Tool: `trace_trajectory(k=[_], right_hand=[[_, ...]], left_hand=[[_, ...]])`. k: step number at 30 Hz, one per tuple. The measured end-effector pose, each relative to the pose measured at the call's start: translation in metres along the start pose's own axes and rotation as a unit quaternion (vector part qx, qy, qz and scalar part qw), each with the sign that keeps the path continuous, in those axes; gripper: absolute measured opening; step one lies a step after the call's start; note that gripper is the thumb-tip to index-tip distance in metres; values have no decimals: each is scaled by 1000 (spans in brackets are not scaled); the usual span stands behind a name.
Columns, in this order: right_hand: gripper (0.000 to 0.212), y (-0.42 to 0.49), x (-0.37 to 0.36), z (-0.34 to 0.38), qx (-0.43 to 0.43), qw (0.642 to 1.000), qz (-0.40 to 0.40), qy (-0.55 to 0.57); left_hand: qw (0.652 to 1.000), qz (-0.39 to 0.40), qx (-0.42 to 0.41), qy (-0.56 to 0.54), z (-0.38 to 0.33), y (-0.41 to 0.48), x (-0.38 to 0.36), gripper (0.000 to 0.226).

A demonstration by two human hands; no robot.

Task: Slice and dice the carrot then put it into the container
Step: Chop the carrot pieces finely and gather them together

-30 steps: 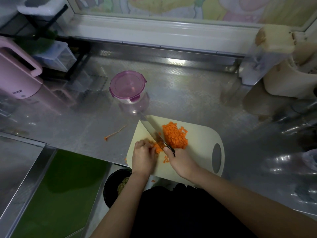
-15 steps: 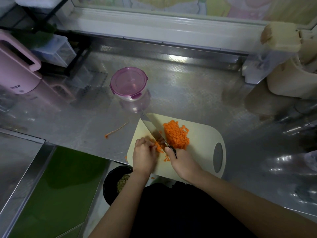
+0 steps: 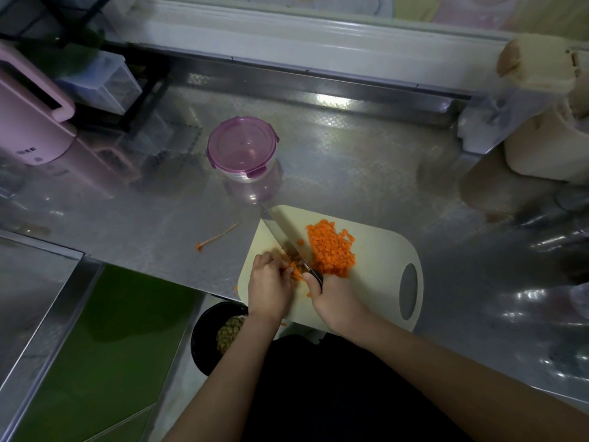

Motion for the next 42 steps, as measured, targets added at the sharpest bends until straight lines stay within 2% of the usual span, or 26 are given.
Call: trace_trajectory(k=[9,14,17,23,26,30,32,37,42], right_hand=[[45,3,0,2,33,999,-17,-5],[49,12,-2,4,25,999,-27,10],[51,16,5,1,14,999,-9,49],[51,17,8,10,25,998,4,57],[51,15,14,13,36,996,3,76],[50,12,21,14,56,995,-2,76],[50,8,23,13,62,994,-7,84],[48,-8,25,1,56,994,18,90],[49,-12,25,-7,39,995,24,88]], left_hand=[[1000,-2,-1,-4,0,1,2,12],[999,14,-8,-27,-2,4,6,8],[998,30,-17,-44,0,5,8,6],[995,71,-24,-73,1,8,16,10],[996,65,-21,-51,3,2,20,22],[994,69,47,67,9,-8,20,66],[992,80,69,70,9,-13,18,73],[992,110,63,-7,-2,-14,14,51],[993,119,16,-7,-6,-12,11,55]])
Point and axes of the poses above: each hand's wrist, its own y-axis towards the middle knuckle, its own x-axis out of the back of the hand, z = x × y, the point moved 3 cm from there along y, towards the middle knuckle, and after that the axes turned 7 degrees about -z, right-handed, at the moved point
